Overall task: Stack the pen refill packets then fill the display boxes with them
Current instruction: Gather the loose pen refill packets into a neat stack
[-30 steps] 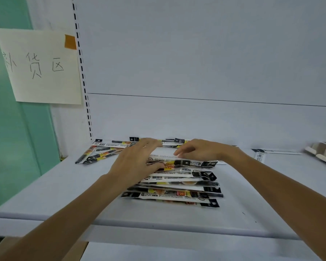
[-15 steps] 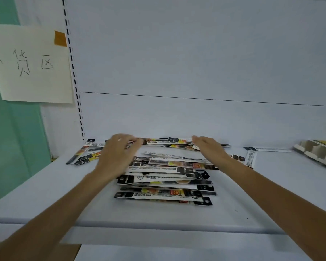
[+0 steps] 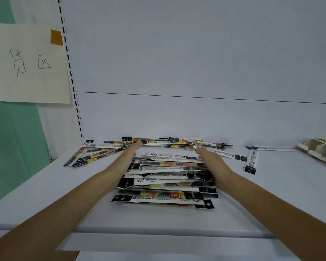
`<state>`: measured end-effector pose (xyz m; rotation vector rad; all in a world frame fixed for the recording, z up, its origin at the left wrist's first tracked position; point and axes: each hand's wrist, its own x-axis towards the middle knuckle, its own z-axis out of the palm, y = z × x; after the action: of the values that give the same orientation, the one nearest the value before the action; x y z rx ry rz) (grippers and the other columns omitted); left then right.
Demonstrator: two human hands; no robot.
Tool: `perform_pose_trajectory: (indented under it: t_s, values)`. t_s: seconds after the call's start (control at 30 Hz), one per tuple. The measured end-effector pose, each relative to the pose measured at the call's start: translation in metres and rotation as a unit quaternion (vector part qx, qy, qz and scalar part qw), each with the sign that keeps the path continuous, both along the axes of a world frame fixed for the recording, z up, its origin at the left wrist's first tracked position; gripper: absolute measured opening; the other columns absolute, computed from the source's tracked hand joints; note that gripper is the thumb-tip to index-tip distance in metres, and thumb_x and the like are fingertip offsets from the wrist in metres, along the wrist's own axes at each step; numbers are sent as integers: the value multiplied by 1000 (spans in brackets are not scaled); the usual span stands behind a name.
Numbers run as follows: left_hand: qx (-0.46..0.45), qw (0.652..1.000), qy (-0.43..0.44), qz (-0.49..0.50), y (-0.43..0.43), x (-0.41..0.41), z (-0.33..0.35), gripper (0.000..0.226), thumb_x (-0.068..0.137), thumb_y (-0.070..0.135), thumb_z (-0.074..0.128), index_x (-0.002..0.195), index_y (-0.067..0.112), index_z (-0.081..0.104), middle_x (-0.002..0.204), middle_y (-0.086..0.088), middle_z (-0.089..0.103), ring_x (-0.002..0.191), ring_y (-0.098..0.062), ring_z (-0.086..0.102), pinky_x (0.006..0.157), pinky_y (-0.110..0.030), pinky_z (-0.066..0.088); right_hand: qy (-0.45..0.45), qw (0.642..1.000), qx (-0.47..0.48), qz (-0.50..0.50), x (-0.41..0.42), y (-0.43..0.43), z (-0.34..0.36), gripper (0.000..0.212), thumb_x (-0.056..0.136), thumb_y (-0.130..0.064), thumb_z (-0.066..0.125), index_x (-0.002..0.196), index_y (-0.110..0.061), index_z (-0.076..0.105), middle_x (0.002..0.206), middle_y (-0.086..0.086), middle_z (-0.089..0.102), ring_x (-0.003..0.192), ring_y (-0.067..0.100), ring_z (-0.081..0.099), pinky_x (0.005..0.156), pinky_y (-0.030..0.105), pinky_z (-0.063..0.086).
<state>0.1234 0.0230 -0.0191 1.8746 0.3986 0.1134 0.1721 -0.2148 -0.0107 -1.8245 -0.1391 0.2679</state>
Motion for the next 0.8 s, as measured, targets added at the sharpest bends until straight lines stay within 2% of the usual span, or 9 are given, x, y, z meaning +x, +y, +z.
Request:
perform_pose_trajectory:
  t_s: [0.13,0.37,0.47,0.5,0.53,0.57,0.6,0.7,0.8]
  values:
    - [-24,999,-46,-16,-1,-3,-2,60,91,56,33,141,24,36,148,3,31,138,-20,29,116,-42,15,-43,997,-60,-2,5,3,-4,17,93,-30,51,93,-17,62,101,-3,56,98,15,50,93,30,36]
    - [37,998,-39,-27,-9,2,15,56,98,49,23,146,21,27,154,-4,23,140,-24,25,112,-39,19,-35,995,-71,-65,29,15,13,50,94,-28,49,136,-2,43,135,23,46,120,32,47,96,37,40]
    - [154,984,14,-88,-19,4,18,58,96,54,22,146,25,26,153,1,25,140,-21,25,112,-38,19,-19,993,-115,-8,37,24,11,22,89,-23,52,110,-22,56,134,13,51,91,17,54,69,26,37]
    - [172,979,20,-105,-20,3,18,57,96,55,24,145,26,28,153,3,26,140,-19,24,112,-38,19,-31,990,-139,3,38,26,13,4,86,-23,54,88,-24,51,131,9,53,85,17,49,65,26,34]
    - [185,977,19,-109,-19,1,20,56,96,54,27,144,26,31,152,5,28,139,-18,26,112,-37,20,-43,986,-162,14,43,26,13,10,84,-22,55,79,-22,46,96,2,48,81,17,46,63,25,34]
    - [198,975,9,-104,-14,-2,21,53,96,52,30,142,26,36,149,5,33,136,-16,31,108,-35,24,-54,979,-193,25,44,26,17,9,84,-21,56,79,-15,50,102,-7,21,76,17,45,63,26,35]
    - [213,973,-9,-88,-6,-6,22,49,96,49,34,137,24,43,144,5,39,130,-14,37,103,-32,28,-75,972,-220,36,46,27,21,17,85,-21,56,84,-4,57,79,5,38,73,18,46,65,28,40]
    - [352,932,-78,46,38,-15,19,41,88,48,53,119,22,58,127,-1,55,115,-19,49,91,-31,38,-166,944,-277,62,53,39,38,36,86,-21,59,105,9,60,107,25,62,91,29,59,85,39,49]
    - [471,866,69,152,95,-27,10,71,75,66,58,123,14,50,121,-13,55,112,-33,49,91,-38,42,-245,896,-339,147,59,70,49,35,86,-23,61,117,-5,58,122,9,59,106,21,54,84,28,43]
